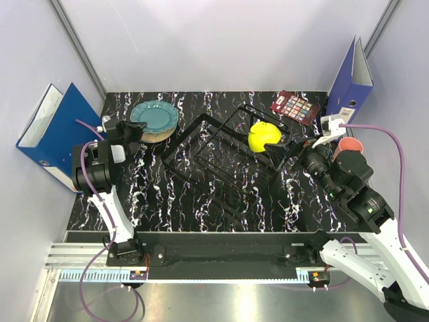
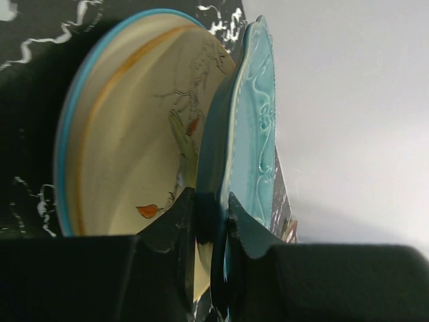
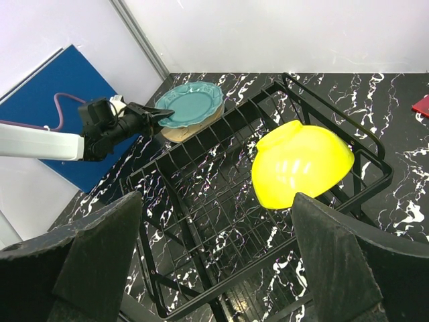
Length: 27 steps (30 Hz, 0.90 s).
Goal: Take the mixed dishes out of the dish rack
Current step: Place the plate at the center of the board.
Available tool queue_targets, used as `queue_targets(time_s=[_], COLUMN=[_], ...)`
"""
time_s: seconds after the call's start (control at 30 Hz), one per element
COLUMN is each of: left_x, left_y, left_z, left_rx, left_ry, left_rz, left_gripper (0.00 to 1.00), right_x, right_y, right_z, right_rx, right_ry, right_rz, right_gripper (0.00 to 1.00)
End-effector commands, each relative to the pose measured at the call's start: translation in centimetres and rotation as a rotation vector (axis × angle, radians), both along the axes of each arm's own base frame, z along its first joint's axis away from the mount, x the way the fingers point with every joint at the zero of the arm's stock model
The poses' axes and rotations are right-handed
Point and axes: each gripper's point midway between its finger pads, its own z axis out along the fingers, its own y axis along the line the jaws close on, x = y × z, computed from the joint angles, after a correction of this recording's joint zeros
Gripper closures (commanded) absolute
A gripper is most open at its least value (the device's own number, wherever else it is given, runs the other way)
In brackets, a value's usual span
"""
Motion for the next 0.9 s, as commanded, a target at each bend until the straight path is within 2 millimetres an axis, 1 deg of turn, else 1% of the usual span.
queue_targets(time_s=[0.0, 0.03, 0.2, 0.27, 0.3, 0.33, 0.43, 0.47, 0.53, 0.57, 0.63, 0.67, 0.73, 0.77, 0.83, 0.87], left_x=[2.1, 2.3, 2.3, 2.3, 2.2, 2.2, 2.1, 1.9, 1.9, 1.7, 1.7, 1.5, 1.5, 1.2, 1.1, 0.7], left_y=[1.6, 1.6, 1.4, 1.4, 1.2, 1.2, 1.1, 1.0, 1.1, 1.0, 0.9, 0.9, 0.9, 0.9, 1.1, 1.1], left_z=[5.2, 5.4, 3.8, 3.5, 3.5, 3.4, 3.3, 3.1, 3.3, 3.1, 3.4, 3.2, 3.6, 3.3, 4.1, 3.5], left_rx=[0.003, 0.002, -0.014, -0.017, -0.023, -0.025, -0.036, -0.041, -0.044, -0.051, -0.055, -0.06, -0.056, -0.056, -0.05, -0.05], left_ry=[-0.168, -0.171, -0.106, -0.088, -0.084, -0.08, -0.06, -0.045, -0.036, -0.019, -0.009, 0.009, 0.017, 0.042, 0.053, 0.095], left_rz=[0.038, 0.032, 0.022, 0.021, 0.008, 0.005, -0.004, -0.013, -0.017, -0.023, -0.028, -0.035, -0.037, -0.041, -0.04, -0.043], left_gripper=[1.0, 1.0, 1.0, 1.0, 0.98, 0.91, 0.75, 0.68, 0.61, 0.56, 0.51, 0.48, 0.45, 0.43, 0.41, 0.39], right_x=[0.5, 0.5, 0.6, 0.6, 0.6, 0.6, 0.7, 0.6, 0.6, 0.5, 0.5, 0.5, 0.5, 0.5, 0.4, 0.4], right_y=[-0.3, -0.3, -0.3, -0.3, -0.3, -0.3, -0.2, -0.2, -0.3, -0.2, -0.2, -0.2, -0.1, -0.1, 0.0, -0.1], right_z=[1.0, 1.0, 0.8, 0.9, 0.8, 0.8, 0.6, 0.6, 0.7, 0.7, 0.7, 0.8, 0.8, 0.7, 0.7, 0.7], right_rx=[0.007, 0.007, 0.004, 0.008, 0.008, 0.007, 0.008, 0.01, 0.015, 0.015, 0.02, 0.021, 0.025, 0.025, 0.034, 0.034], right_ry=[-0.04, -0.04, -0.034, -0.034, -0.034, -0.035, -0.027, -0.026, -0.03, -0.03, -0.029, -0.032, -0.031, -0.028, -0.028, -0.028], right_rz=[-0.026, -0.026, -0.029, -0.032, -0.029, -0.031, -0.029, -0.028, -0.029, -0.026, -0.026, -0.026, -0.022, -0.02, -0.019, -0.017], right_gripper=[0.0, 0.0, 0.0, 0.01, 0.0, 0.0, 0.0, 0.0, 0.0, 0.0, 0.01, 0.0, 0.0, 0.0, 0.0, 0.0])
